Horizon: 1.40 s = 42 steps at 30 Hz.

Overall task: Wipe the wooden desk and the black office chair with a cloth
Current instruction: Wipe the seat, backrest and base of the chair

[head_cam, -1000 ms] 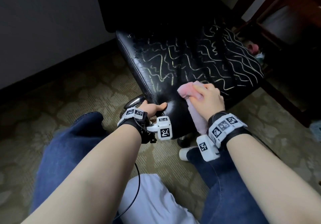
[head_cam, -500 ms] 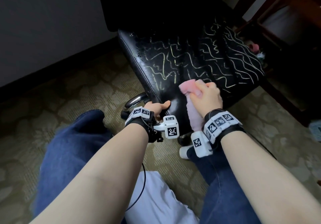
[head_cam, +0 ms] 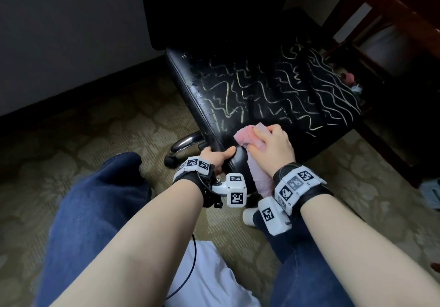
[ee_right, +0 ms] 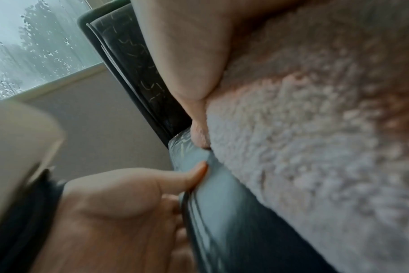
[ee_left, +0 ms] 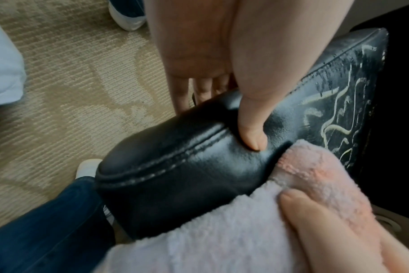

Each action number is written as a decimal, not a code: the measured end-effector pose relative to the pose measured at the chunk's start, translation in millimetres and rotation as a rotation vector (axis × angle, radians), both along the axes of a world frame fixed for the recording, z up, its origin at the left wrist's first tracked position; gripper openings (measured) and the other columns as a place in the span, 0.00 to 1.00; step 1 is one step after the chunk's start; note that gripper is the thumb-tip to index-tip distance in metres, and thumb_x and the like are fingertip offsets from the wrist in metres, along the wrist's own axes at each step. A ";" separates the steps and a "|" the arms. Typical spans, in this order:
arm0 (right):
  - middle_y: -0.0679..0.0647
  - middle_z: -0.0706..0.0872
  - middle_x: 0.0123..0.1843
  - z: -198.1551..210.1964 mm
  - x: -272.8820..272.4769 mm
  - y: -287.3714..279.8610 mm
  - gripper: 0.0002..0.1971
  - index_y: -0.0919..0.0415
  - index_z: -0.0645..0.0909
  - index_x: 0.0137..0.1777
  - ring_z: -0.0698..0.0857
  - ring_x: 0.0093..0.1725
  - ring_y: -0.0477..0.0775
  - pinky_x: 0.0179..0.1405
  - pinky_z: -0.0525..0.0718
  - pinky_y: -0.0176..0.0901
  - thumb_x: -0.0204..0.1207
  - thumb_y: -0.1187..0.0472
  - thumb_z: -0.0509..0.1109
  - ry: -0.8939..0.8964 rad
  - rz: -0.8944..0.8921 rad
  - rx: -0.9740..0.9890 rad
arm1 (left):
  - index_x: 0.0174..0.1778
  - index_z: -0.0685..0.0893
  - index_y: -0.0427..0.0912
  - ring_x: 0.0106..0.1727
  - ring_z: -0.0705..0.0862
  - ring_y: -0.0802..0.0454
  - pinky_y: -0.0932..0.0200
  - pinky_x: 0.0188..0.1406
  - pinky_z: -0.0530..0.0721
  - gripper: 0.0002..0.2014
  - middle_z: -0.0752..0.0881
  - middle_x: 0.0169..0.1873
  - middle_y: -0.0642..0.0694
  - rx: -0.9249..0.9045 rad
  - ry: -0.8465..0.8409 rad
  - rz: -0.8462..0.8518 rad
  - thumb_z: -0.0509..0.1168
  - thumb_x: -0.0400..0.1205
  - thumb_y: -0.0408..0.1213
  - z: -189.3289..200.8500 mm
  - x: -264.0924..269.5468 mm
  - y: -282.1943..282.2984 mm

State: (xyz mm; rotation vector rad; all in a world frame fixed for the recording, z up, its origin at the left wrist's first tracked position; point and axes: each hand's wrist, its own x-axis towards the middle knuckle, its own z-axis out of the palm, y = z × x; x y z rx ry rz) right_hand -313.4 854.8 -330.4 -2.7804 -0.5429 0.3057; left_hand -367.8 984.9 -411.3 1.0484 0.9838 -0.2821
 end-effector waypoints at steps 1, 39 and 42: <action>0.57 0.75 0.63 2.9 6.5 3.3 0.19 0.52 0.77 0.67 0.73 0.64 0.60 0.62 0.75 0.51 0.76 0.54 0.67 0.015 0.023 -0.002 | 0.65 0.78 0.37 0.51 0.89 0.40 0.49 0.52 0.86 0.34 0.88 0.53 0.40 0.011 0.002 -0.023 0.80 0.67 0.47 -1.4 0.6 1.2; 0.55 0.75 0.64 -3.8 21.5 51.8 0.22 0.47 0.77 0.67 0.73 0.60 0.62 0.59 0.74 0.53 0.72 0.56 0.69 -0.056 0.387 -0.099 | 0.80 0.31 0.59 0.50 0.84 0.45 0.46 0.59 0.84 0.66 0.80 0.56 0.43 0.197 0.014 -0.274 0.82 0.66 0.40 -3.0 8.7 37.3; 0.52 0.74 0.66 -1.5 18.3 65.7 0.23 0.43 0.76 0.69 0.71 0.61 0.58 0.60 0.72 0.53 0.73 0.55 0.68 -0.045 0.553 -0.170 | 0.83 0.53 0.47 0.63 0.82 0.39 0.39 0.62 0.82 0.50 0.79 0.65 0.36 0.276 -0.029 -0.339 0.78 0.70 0.35 -2.0 10.9 33.5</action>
